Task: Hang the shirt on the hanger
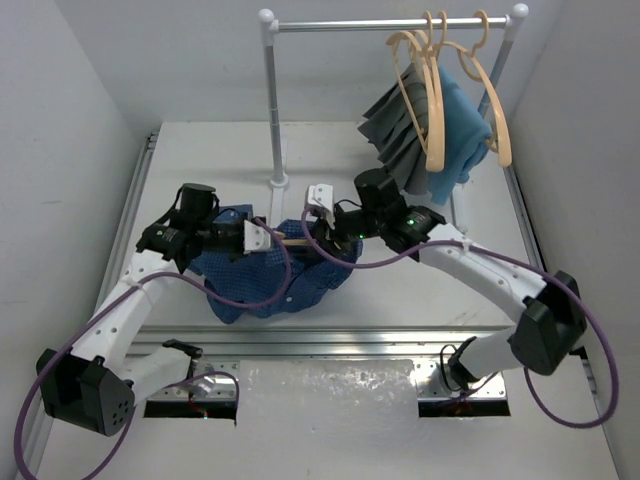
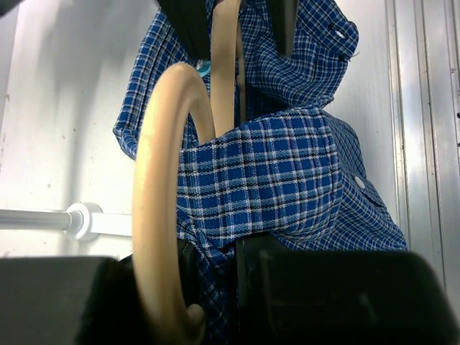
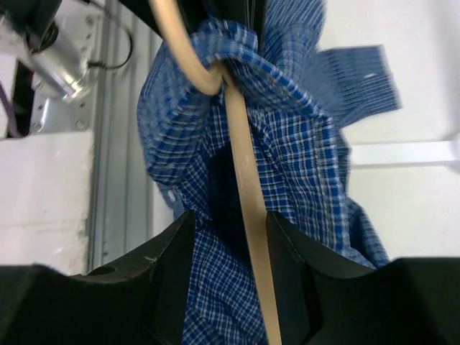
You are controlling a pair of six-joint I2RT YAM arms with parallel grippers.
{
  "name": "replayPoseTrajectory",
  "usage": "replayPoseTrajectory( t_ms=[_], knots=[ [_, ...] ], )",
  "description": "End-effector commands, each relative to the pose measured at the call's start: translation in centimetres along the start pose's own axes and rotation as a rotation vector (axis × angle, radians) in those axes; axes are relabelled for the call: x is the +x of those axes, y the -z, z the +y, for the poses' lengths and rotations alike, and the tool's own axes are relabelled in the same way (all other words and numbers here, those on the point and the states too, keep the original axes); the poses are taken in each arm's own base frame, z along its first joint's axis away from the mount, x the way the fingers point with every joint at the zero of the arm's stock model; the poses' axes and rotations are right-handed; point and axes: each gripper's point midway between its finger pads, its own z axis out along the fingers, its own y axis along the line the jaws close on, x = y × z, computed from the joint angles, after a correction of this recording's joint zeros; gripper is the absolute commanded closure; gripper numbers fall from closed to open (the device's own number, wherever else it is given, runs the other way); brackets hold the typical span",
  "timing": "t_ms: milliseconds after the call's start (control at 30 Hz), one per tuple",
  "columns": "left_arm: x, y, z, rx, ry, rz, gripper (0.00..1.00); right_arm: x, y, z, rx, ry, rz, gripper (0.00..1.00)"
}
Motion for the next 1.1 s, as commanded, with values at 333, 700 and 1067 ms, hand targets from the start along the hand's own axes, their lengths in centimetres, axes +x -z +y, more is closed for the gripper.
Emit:
replayPoseTrajectory(
  t_ms=[333, 700, 1067],
  knots=[
    [-4.9, 1.0, 1.0, -0.017, -0.107, -0.137, 1.00, 0.2, -3.7, -0.6, -0.117, -0.035, -0.012, 0.57],
    [-4.6, 0.8, 2.4, -0.059, -0.066, -0.141, 0.87, 0.1, -2.2, -1.4, -0.028, -0.070, -0.023, 1.00],
    [-0.9, 4.7, 6.5, -0.255, 0.024, -0.092, 0.45, 1.3, 5.8, -2.8, 0.131, -0.144, -0.020, 1.00]
  ],
)
